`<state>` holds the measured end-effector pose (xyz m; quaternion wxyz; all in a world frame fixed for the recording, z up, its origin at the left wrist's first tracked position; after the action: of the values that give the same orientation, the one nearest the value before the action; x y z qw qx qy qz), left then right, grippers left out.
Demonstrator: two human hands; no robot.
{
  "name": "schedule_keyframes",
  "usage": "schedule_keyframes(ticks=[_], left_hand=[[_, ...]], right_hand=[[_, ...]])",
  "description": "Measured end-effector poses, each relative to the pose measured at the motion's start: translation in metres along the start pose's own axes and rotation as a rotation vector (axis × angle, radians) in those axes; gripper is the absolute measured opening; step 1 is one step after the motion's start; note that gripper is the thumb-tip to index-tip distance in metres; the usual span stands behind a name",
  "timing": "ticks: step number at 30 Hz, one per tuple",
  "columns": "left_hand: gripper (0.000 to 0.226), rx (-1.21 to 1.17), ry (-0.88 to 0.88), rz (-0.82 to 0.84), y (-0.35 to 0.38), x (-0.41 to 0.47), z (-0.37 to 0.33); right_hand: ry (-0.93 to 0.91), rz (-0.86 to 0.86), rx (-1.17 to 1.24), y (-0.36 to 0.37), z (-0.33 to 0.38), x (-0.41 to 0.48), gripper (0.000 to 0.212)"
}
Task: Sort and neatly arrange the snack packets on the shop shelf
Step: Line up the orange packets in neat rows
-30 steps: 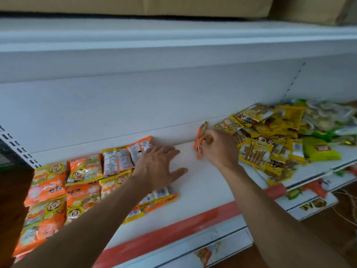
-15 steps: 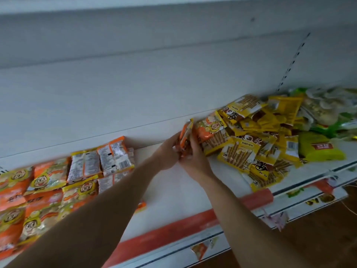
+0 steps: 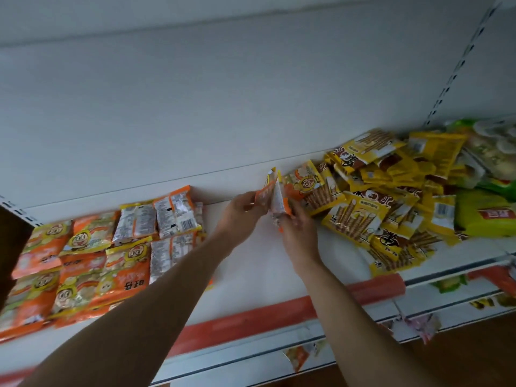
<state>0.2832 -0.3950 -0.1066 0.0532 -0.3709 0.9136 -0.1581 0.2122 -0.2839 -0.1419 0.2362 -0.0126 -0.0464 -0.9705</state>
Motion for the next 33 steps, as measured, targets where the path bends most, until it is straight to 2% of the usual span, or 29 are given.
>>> schedule_keyframes(ticks=[3,6,8,12,15,18,22,26,27,30,33], left_hand=[[0.014,-0.027,0.022,-0.1,-0.01,-0.013,-0.006],[0.013,-0.206,0.013,-0.127,-0.019,-0.032,-0.015],[0.014,-0.319,-0.009,-0.129,-0.029,-0.048,-0.02],[0.021,-0.364,-0.032,-0.189,-0.069,-0.083,-0.021],[0.025,-0.411,-0.026,-0.258,-0.114,-0.111,-0.014],[0.03,-0.407,-0.014,-0.328,-0.148,-0.137,-0.001],[0.035,-0.288,0.028,-0.411,-0.186,-0.167,0.015],[0.027,-0.116,0.182,-0.534,-0.226,-0.187,0.027],[0.026,-0.12,0.2,-0.547,-0.234,-0.192,0.031],[0.022,-0.17,0.202,-0.542,-0.256,-0.203,0.046],[0.022,-0.343,0.134,-0.543,-0.275,-0.211,0.065]], right_hand=[[0.086,-0.06,0.261,0.011,0.014,-0.014,0.034],[0.076,-0.081,0.378,0.03,0.033,-0.03,0.022],[0.07,-0.073,0.429,0.044,0.046,-0.041,0.025],[0.127,-0.022,0.443,0.079,0.061,-0.082,0.029],[0.106,0.031,0.431,0.11,0.068,-0.115,0.022],[0.124,0.023,0.427,0.133,0.061,-0.142,0.021],[0.157,0.038,0.362,0.161,0.047,-0.18,0.022],[0.172,0.027,0.287,0.184,0.035,-0.206,0.016],[0.159,0.061,0.277,0.19,0.035,-0.213,0.018],[0.161,0.165,0.252,0.211,0.029,-0.23,0.048],[0.183,0.188,0.246,0.227,0.023,-0.242,0.052]])
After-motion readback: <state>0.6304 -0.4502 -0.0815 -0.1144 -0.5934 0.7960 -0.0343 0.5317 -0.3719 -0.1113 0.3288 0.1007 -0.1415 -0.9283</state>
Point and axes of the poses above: each hand's wrist, its own x-axis towards the middle knuckle, its own y-axis out of the palm, z = x × y, the point moved 5 cm from there along x, towards the middle knuckle, and after that the axes turned 4 degrees about -z, right-handed, at the moved point
